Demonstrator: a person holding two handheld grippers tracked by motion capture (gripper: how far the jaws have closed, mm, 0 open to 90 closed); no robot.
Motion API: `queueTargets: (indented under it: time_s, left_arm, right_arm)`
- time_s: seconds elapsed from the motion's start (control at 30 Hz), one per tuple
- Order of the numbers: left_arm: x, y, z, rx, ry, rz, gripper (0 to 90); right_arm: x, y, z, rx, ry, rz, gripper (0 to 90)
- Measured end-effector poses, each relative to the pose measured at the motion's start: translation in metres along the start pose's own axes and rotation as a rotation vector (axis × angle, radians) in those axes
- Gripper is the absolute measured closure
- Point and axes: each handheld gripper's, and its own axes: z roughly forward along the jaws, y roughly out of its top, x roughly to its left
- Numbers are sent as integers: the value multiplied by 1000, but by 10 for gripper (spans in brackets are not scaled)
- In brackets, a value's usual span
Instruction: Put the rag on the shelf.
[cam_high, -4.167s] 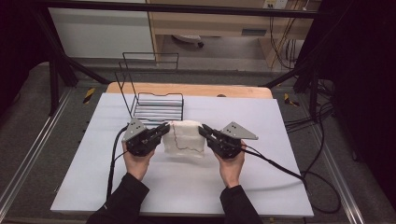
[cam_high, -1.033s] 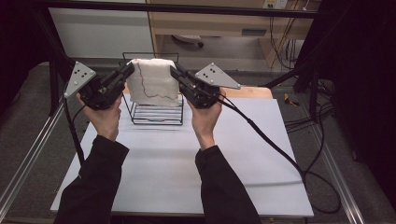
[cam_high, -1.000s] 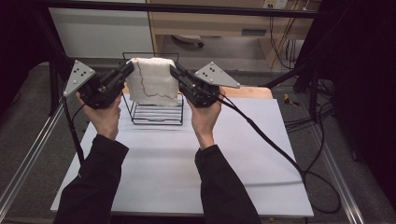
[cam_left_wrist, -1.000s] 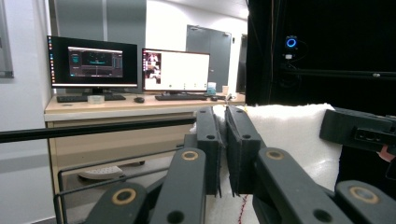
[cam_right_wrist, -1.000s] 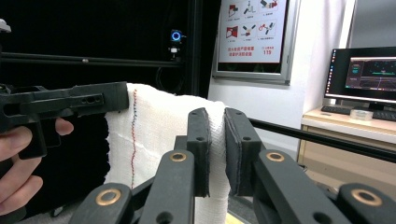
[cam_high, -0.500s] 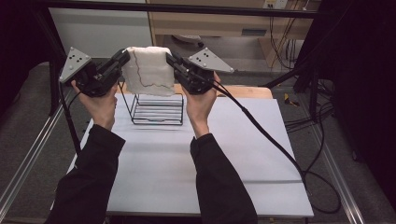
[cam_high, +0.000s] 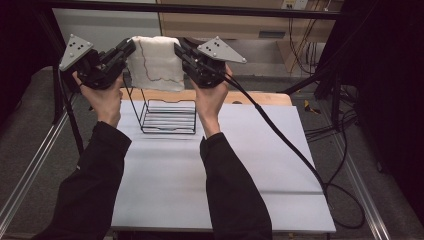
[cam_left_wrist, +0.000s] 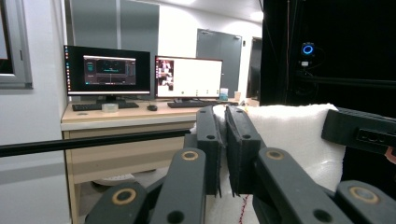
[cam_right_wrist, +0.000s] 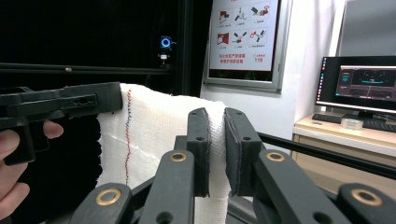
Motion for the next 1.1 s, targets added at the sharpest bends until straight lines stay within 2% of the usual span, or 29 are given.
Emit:
queueTargets:
  time_s: [0.47,0.7,0.97,1.1]
  left_arm:
    - [17,4,19,10,26,-8,844]
    - [22,8,26,18,41,11,844]
    - [26,9,36,23,43,9,843]
    - [29,5,42,48,53,17,844]
  right_arm:
    - [-8,9,25,6,-12,-12,812]
    - [-13,10,38,10,-18,-8,811]
    - [-20,10,46,16,-25,-1,811]
    - [-24,7,50,31,-32,4,810]
